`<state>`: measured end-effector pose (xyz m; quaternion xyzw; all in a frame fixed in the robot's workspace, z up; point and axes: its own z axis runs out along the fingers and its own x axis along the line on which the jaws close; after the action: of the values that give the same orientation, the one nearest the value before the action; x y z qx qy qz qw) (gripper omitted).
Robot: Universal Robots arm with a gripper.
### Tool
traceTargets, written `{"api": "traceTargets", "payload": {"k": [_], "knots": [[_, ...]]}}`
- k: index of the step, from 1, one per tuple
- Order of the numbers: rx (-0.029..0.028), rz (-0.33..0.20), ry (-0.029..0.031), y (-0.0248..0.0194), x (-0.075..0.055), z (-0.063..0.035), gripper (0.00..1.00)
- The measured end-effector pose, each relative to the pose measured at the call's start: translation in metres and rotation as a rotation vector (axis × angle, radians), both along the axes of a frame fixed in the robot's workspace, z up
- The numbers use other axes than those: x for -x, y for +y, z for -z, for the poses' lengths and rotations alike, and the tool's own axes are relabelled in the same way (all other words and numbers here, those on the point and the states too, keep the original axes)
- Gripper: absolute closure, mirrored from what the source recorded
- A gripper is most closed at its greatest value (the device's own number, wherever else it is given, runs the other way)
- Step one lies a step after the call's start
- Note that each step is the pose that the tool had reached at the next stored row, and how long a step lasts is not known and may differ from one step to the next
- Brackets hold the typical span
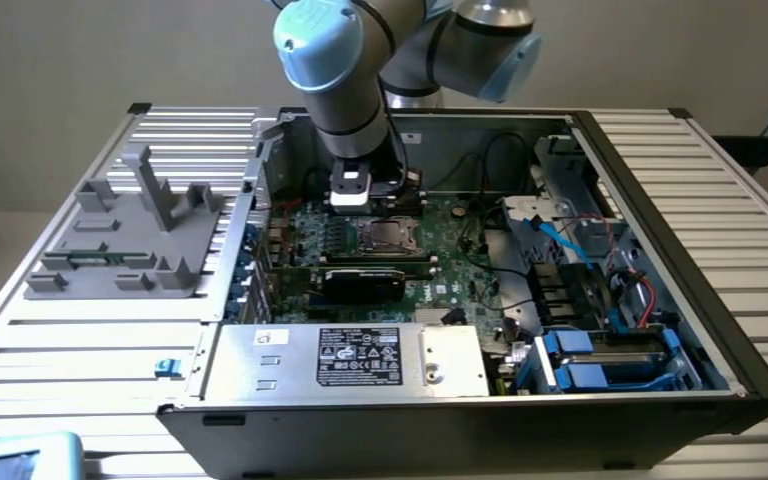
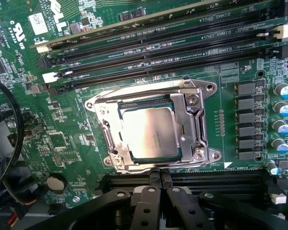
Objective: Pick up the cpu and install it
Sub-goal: 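Install the first cpu locking lever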
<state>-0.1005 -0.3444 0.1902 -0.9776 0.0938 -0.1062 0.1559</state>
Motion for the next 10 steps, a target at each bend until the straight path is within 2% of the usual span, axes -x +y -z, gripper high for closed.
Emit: {"api": "traceTargets", "payload": {"k": [10], "knots": [[0.0001, 0.011, 0.0001, 0.0000, -0.0055, -0.0003, 0.89]]}}
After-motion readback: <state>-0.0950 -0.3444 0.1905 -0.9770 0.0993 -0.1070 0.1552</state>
